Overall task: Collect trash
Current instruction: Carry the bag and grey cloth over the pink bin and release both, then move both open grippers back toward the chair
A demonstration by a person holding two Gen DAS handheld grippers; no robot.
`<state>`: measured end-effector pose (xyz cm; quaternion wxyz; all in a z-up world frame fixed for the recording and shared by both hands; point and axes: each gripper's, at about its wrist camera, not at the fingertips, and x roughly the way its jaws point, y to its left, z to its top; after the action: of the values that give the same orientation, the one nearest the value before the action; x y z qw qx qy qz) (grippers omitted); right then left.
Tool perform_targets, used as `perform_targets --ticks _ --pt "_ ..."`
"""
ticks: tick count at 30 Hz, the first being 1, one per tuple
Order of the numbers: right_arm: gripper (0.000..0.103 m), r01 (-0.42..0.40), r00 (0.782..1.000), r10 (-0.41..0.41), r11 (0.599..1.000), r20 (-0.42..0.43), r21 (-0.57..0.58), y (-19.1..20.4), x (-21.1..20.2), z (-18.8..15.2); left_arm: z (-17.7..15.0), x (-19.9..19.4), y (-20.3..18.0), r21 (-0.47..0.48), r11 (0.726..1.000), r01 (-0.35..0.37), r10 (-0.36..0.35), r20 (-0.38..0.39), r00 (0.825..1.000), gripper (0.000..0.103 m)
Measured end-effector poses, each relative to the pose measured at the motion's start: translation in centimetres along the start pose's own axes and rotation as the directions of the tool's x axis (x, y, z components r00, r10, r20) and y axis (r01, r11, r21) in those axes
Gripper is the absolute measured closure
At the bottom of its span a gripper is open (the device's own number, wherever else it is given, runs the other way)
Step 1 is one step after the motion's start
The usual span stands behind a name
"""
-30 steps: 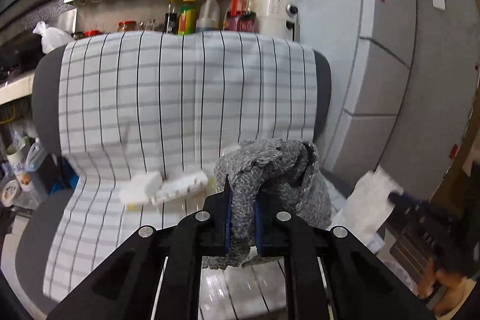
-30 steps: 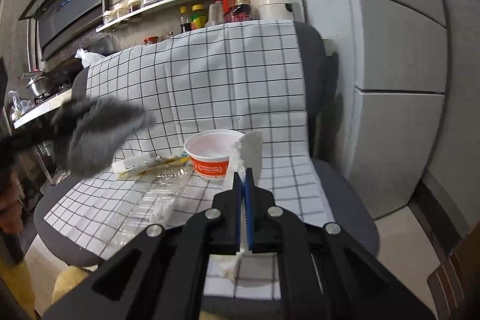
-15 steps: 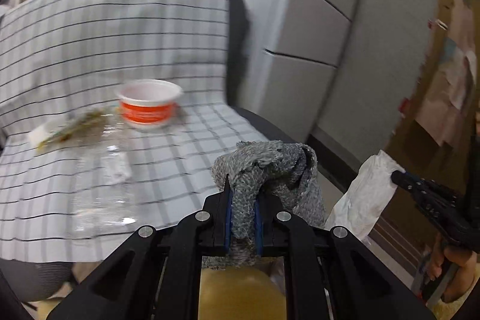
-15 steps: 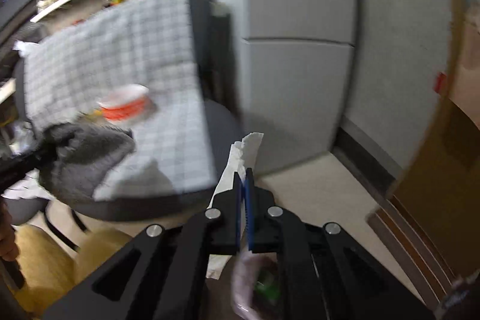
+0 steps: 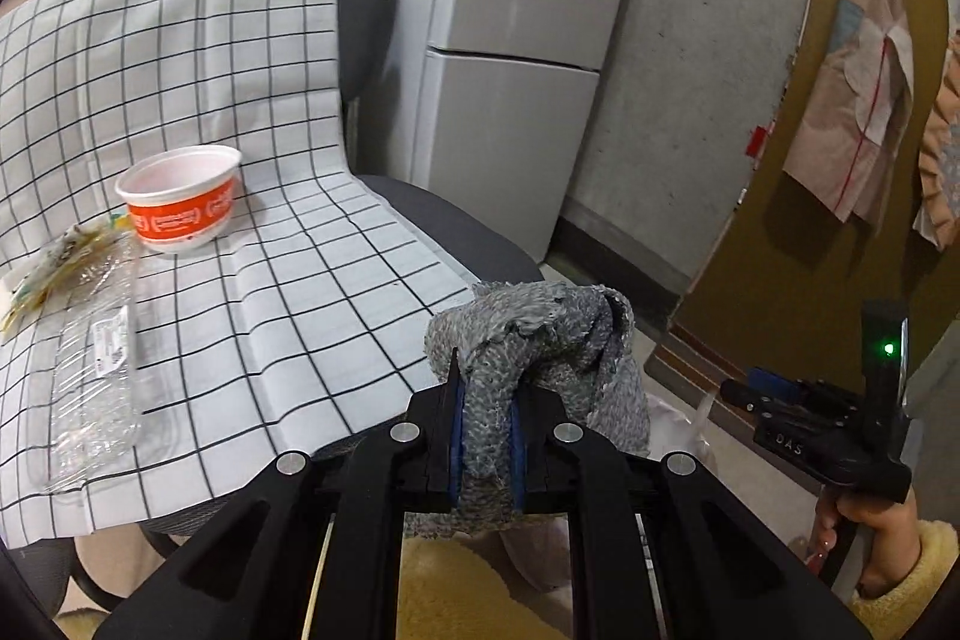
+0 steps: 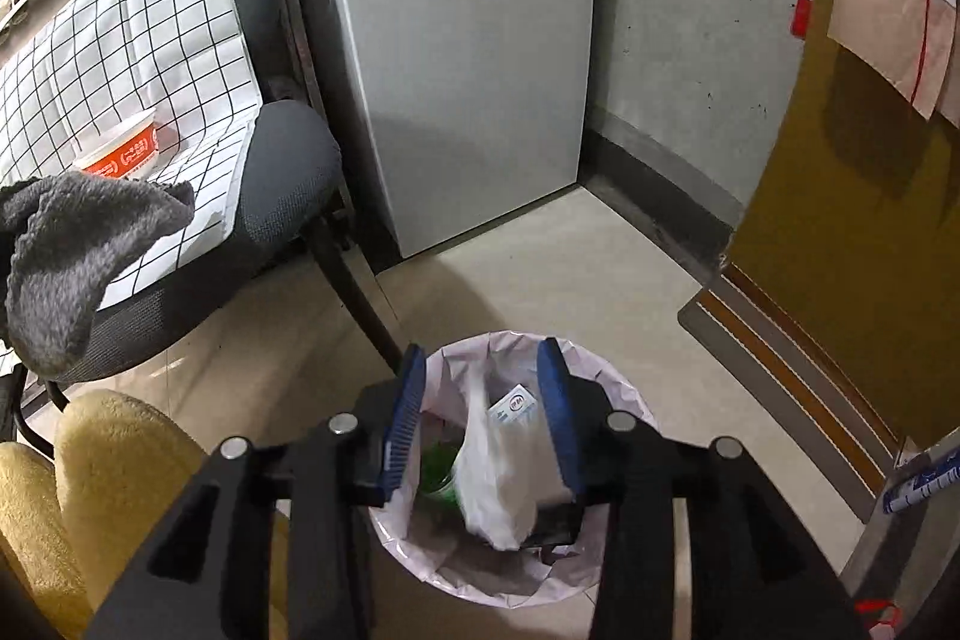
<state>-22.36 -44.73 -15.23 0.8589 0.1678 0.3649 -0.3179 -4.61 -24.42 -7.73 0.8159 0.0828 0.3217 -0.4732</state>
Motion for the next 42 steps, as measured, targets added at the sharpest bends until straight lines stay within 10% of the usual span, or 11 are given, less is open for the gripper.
perform_targets --ticks 17,23,25,42 --pt "0.065 -0.022 0.976 0.001 0.995 0.217 0.098 -2.5 -6.5 3.2 -1.2 4.3 -8.5 0.149 0.958 0.243 -0.227 -0.116 0.967 0.090" --pt "0.065 0.008 0.968 -0.045 0.989 0.249 0.149 -5.2 -7.8 3.2 -1.1 7.1 -11.4 0.165 0.943 0.290 -0.259 -0.188 0.947 0.044" --pt "0.065 0.012 0.968 -0.053 0.987 0.246 0.162 -5.8 -7.8 3.0 -1.0 7.1 -11.3 0.163 0.943 0.291 -0.260 -0.186 0.948 0.044" --pt "0.065 -0.160 0.963 0.153 0.987 0.221 0.011 3.2 -7.0 4.6 -1.2 -0.9 1.5 0.003 0.999 -0.035 0.035 -0.075 0.997 0.044"
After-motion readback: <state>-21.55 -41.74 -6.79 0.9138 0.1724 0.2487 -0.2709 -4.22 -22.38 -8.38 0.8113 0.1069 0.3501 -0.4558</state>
